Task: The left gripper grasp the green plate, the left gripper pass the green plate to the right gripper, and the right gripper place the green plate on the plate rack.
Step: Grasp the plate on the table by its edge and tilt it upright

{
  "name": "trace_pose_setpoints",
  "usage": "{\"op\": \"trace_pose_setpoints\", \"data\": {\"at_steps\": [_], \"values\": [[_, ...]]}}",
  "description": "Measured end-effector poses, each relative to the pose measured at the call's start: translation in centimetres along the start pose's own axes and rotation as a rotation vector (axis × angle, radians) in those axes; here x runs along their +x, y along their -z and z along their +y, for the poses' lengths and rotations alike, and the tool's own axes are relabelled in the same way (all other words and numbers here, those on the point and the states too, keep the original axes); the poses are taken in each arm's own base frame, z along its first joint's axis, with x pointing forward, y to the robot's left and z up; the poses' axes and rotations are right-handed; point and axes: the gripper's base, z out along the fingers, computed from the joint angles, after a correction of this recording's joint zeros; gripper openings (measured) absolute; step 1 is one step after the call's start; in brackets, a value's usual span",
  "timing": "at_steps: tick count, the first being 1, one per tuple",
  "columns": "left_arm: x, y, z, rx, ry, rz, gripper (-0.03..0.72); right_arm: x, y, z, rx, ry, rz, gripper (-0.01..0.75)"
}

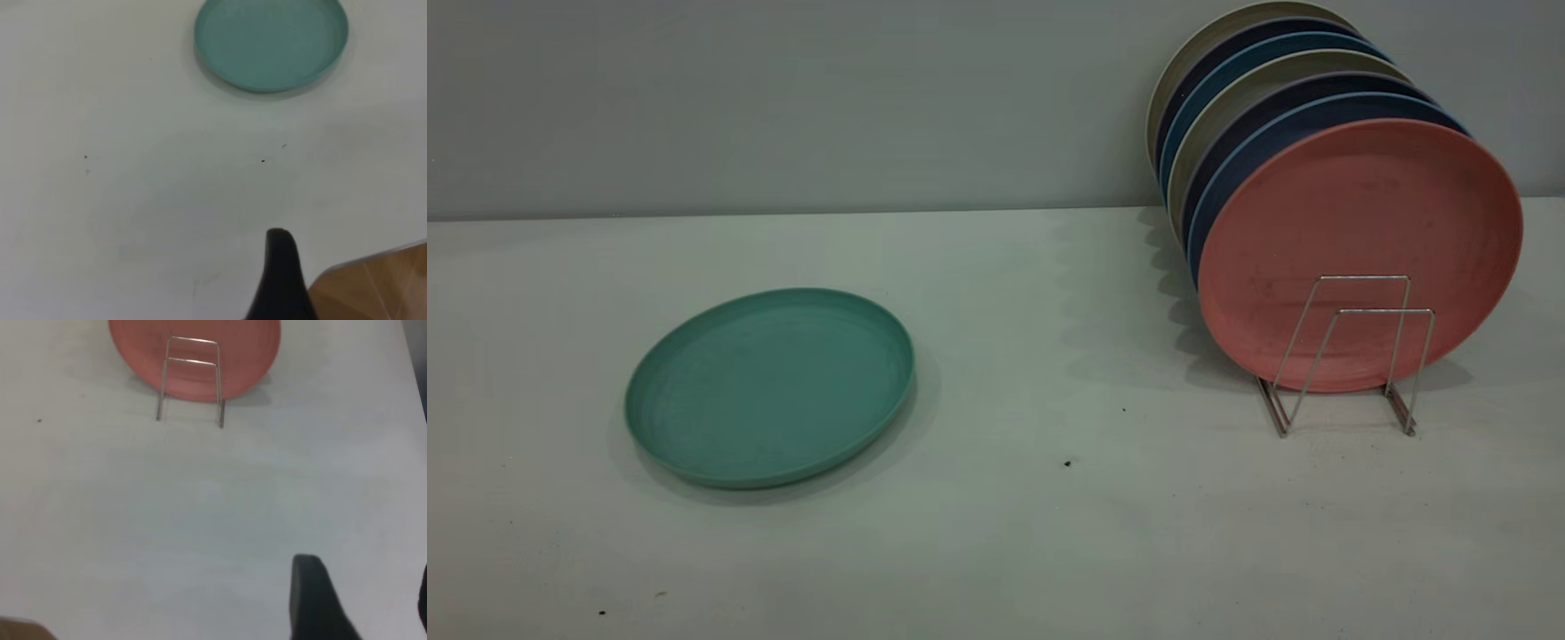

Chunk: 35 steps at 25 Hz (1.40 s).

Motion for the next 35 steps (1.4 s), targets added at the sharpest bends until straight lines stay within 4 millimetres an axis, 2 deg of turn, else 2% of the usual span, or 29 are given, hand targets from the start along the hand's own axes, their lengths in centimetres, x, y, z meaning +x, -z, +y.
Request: {"op": "trace_pose_setpoints", "data": {"at_steps": [16,21,25,29,35], "values": [[-0.1,0.0,0.0,-0.002,0.000,-0.013,0.591,0.0,0.0,0.0,0.000,0.000,0.000,0.390],[-1.1,0.4,0.3,-0.027,0.020,-0.074,0.591,-0.2,0.1,0.0,0.000,0.000,-0.002,0.390],[-3.6,0.0,1.0,-0.032,0.049,-0.036,0.591,-2.4,0.1,-0.1,-0.002,0.000,0.013,0.409],[-7.6,-1.8,2.0,-0.023,0.071,0.006,0.591,-5.8,-0.9,-0.3,-0.004,0.002,0.032,0.454],[-13.0,-5.5,3.1,0.043,0.132,0.109,0.591,-10.4,-4.8,-0.3,-0.028,-0.003,0.102,0.479]]}}
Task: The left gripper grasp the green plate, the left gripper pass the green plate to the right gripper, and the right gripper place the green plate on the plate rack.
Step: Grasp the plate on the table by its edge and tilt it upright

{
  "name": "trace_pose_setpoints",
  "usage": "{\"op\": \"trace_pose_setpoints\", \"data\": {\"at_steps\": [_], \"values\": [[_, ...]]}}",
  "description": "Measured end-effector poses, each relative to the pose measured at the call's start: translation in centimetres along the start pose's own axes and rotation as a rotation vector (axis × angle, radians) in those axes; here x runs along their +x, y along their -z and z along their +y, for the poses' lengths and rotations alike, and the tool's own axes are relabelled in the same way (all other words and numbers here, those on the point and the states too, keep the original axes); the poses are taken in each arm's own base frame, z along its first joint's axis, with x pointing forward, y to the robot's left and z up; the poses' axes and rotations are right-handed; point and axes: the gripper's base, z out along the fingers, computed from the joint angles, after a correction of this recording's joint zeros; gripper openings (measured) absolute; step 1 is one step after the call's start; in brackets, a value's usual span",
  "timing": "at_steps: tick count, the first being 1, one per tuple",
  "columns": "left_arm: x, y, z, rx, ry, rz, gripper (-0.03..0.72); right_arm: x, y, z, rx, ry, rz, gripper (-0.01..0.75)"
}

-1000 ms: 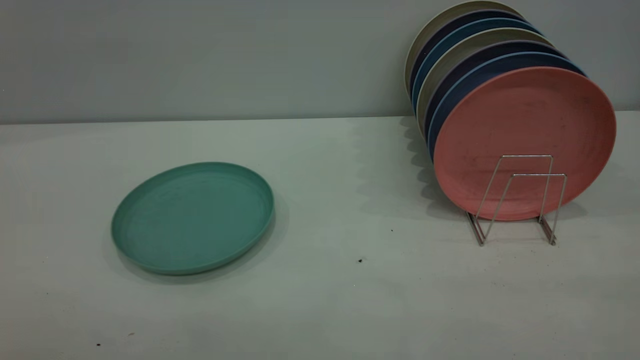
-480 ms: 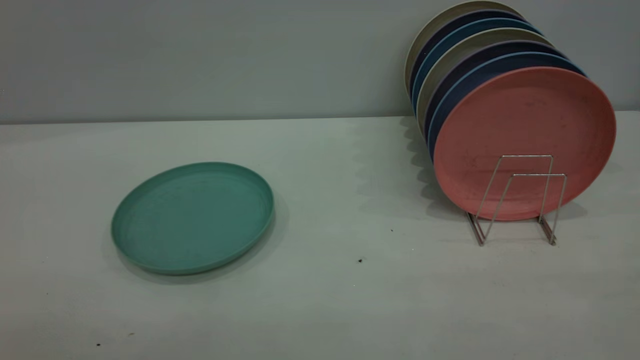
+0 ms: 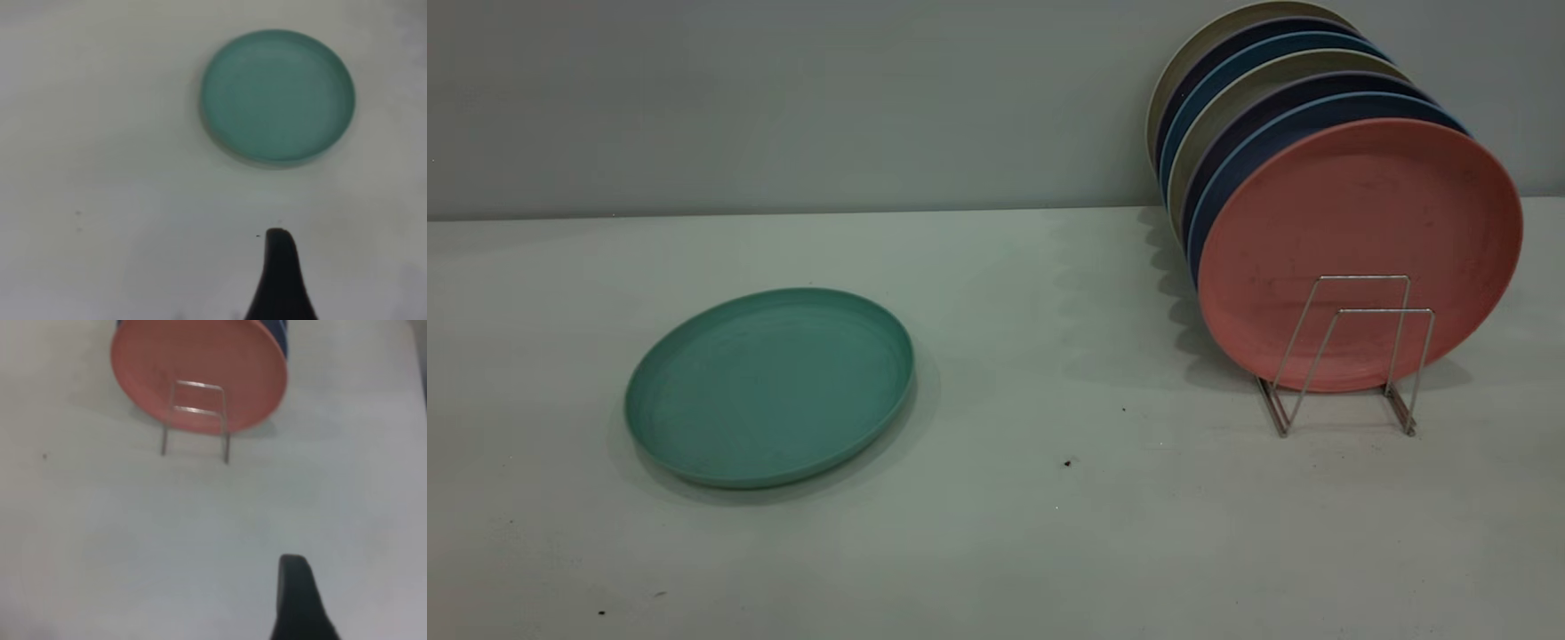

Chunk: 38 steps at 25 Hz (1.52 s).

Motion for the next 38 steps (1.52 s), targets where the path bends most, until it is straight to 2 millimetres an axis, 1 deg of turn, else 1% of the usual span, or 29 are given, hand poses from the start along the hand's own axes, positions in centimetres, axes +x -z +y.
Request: {"op": "trace_pose_setpoints", "data": {"at_steps": [3,6,12,15,19,22,24,26,29,33,35,38], "values": [[-2.2,-2.2,0.4,0.018,0.030,0.066,0.591,-2.1,-2.4,0.3,-0.047,0.019,-0.005,0.481],[-3.6,-4.6,0.9,0.020,0.052,0.119,0.591,-3.7,-5.2,0.7,-0.106,0.042,0.014,0.481],[-5.6,-9.6,1.9,0.013,0.091,0.198,0.591,-6.1,-10.9,2.0,-0.268,0.053,0.085,0.481],[-6.1,-12.4,2.4,0.010,0.104,0.247,0.591,-6.8,-13.9,3.7,-0.357,0.083,0.095,0.477],[-6.7,-16.4,3.1,0.009,0.119,0.324,0.591,-7.0,-17.2,7.4,-0.470,0.131,0.138,0.477],[-6.8,-19.3,4.3,-0.002,0.150,0.384,0.591,-6.5,-19.8,10.3,-0.537,0.154,0.207,0.477],[-6.8,-21.4,5.8,-0.019,0.185,0.419,0.591,-6.2,-21.2,11.9,-0.565,0.173,0.236,0.477],[-6.6,-23.2,7.4,-0.034,0.222,0.452,0.591,-6.1,-22.7,13.0,-0.582,0.169,0.261,0.475],[-6.1,-26.4,9.1,-0.016,0.263,0.500,0.591,-5.8,-24.8,13.9,-0.594,0.143,0.299,0.475],[-5.0,-31.2,9.6,0.068,0.283,0.556,0.591,-5.3,-26.8,14.7,-0.622,0.131,0.346,0.474],[-4.3,-33.4,9.7,0.108,0.286,0.566,0.591,-4.9,-27.3,14.9,-0.638,0.124,0.372,0.475],[-3.5,-36.0,9.8,0.149,0.327,0.560,0.591,-4.8,-27.5,15.1,-0.649,0.116,0.383,0.475]]}}
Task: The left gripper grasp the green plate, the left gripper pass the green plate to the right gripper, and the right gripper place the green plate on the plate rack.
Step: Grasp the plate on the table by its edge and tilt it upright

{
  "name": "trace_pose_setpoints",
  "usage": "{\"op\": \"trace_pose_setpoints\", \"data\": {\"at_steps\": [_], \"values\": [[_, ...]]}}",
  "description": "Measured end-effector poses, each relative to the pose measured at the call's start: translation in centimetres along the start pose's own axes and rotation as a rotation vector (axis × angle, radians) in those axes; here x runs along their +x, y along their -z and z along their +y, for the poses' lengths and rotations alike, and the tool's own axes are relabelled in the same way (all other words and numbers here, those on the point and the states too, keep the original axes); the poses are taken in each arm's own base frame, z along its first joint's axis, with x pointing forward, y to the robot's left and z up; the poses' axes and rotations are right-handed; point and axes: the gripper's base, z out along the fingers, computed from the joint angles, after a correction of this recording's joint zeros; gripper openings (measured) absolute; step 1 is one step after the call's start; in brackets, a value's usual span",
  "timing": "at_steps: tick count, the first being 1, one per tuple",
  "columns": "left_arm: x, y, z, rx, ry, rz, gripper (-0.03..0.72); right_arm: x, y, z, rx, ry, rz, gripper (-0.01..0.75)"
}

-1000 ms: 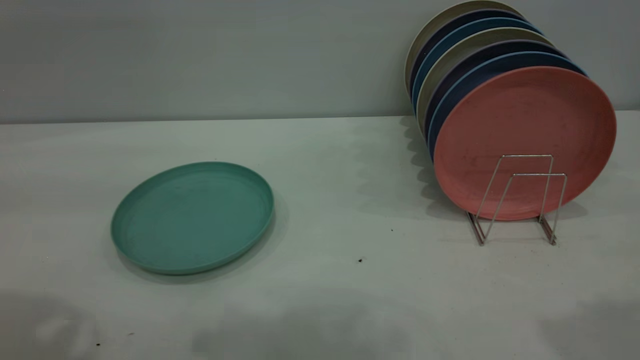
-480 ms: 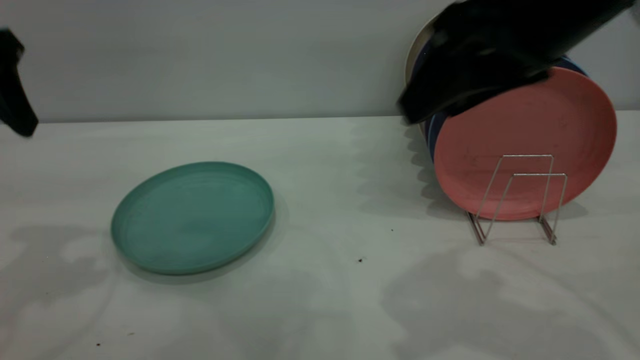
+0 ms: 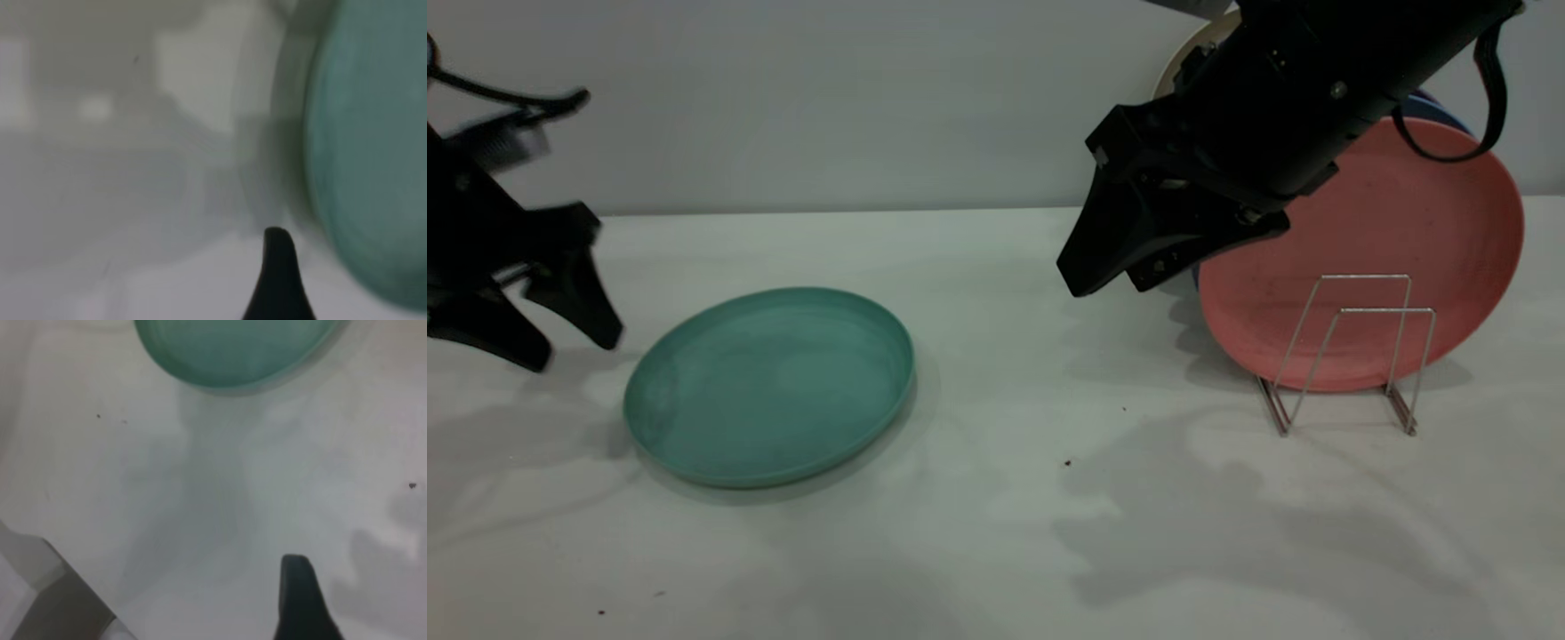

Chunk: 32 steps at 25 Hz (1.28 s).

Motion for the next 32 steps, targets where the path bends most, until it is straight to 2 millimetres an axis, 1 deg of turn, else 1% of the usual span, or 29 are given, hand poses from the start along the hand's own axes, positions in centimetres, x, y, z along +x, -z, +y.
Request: {"op": "trace_pose_setpoints", "data": {"at_steps": [4,8,11,14,16,18,20,23,25,26,29,32], "values": [[-0.2,-2.6,0.4,0.054,0.033,-0.003,0.591,0.0,0.0,0.0,-0.004,-0.002,-0.001,0.475],[0.0,-4.5,0.7,0.097,0.051,-0.006,0.591,0.0,0.0,0.0,-0.005,-0.003,-0.003,0.475],[0.2,-5.5,0.9,0.114,0.074,-0.004,0.591,0.0,0.0,0.1,-0.006,-0.003,-0.003,0.475],[0.3,-6.1,1.0,0.132,0.098,-0.005,0.568,0.0,0.0,0.1,-0.006,-0.003,-0.003,0.474],[0.2,-6.4,1.0,0.139,0.107,-0.007,0.531,0.0,0.0,0.1,-0.006,-0.005,-0.003,0.474],[0.2,-6.6,1.0,0.145,0.119,-0.007,0.476,0.0,0.0,0.1,-0.006,-0.012,-0.004,0.474],[0.2,-6.8,1.1,0.151,0.131,-0.007,0.399,-0.1,0.0,0.1,-0.006,-0.014,-0.004,0.474],[0.4,-7.2,1.1,0.157,0.141,0.003,0.222,-0.1,0.0,0.0,-0.008,-0.020,-0.005,0.474],[0.5,-7.3,1.2,0.163,0.143,0.013,0.086,0.1,-0.4,-0.1,-0.013,-0.033,0.004,0.474],[0.6,-7.3,1.1,0.168,0.142,0.018,0.052,0.2,-0.7,-0.3,-0.015,-0.042,0.012,0.474],[0.7,-6.8,0.7,0.197,0.106,0.041,0.019,0.7,-1.5,-1.2,-0.026,-0.091,0.040,0.474],[0.4,-4.9,-0.3,0.241,-0.002,0.044,0.016,1.1,-1.8,-2.8,-0.035,-0.153,0.052,0.474]]}}
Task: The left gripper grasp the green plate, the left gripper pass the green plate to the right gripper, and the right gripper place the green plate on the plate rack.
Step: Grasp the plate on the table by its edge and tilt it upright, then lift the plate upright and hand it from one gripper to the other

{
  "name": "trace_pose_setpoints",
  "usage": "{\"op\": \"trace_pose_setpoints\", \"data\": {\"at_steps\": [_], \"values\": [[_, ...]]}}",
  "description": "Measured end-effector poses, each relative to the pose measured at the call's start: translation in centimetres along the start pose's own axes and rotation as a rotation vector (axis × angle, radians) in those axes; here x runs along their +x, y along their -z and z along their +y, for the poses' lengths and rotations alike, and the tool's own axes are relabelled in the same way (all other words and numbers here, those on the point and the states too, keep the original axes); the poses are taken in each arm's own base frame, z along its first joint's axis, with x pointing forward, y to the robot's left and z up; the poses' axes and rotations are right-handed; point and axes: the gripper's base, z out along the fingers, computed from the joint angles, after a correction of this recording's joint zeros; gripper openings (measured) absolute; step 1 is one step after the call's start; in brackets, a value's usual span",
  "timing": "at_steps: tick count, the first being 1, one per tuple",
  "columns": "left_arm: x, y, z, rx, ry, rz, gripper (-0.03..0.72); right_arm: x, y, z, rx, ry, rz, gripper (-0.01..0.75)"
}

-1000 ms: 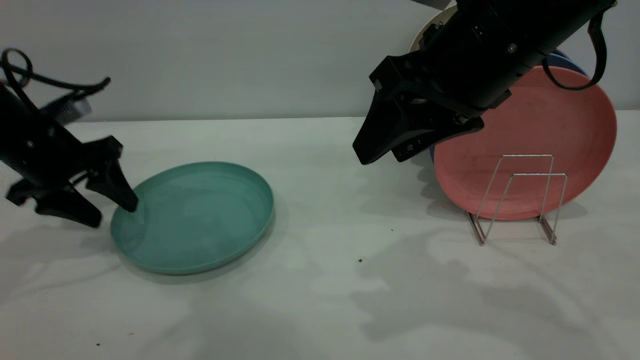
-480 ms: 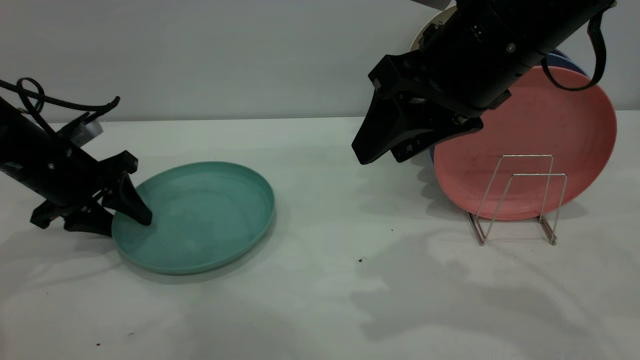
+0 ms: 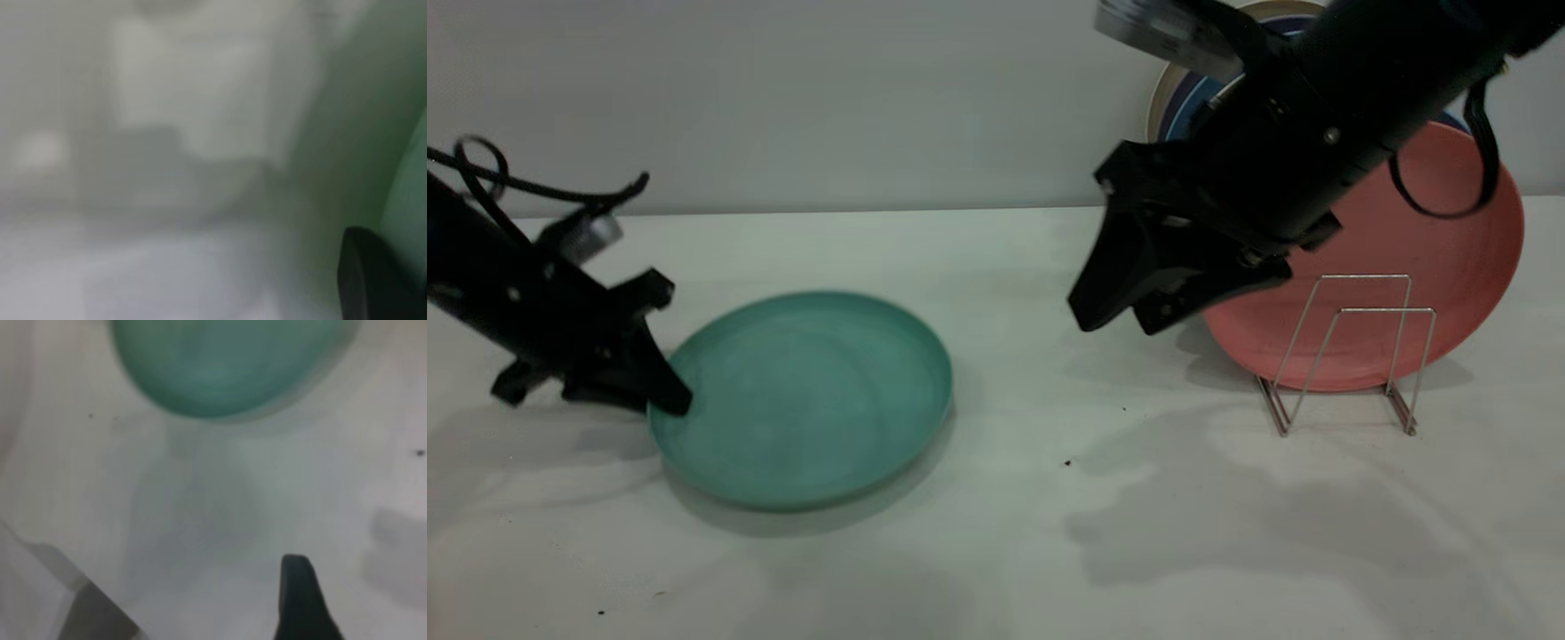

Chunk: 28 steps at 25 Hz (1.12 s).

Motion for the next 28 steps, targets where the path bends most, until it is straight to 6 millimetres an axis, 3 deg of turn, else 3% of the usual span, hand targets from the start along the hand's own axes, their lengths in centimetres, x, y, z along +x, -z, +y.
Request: {"op": "trace_pose_setpoints", "data": {"at_steps": [5,8,16,28], "values": [[-0.3,3.3,-2.9,0.088,-0.171,-0.005,0.015,-1.1,0.5,-2.0,-0.065,-0.050,-0.023,0.473],[-0.1,3.9,-3.9,0.139,-0.236,0.004,0.015,-2.3,0.2,-2.3,-0.129,-0.067,-0.031,0.473],[0.2,2.9,-6.5,0.216,-0.286,0.029,0.015,-3.3,-1.8,-2.8,-0.225,-0.087,-0.008,0.473],[1.0,0.3,-10.9,0.265,-0.373,0.058,0.014,-3.4,-1.8,-2.8,-0.241,-0.089,-0.025,0.468]]}}
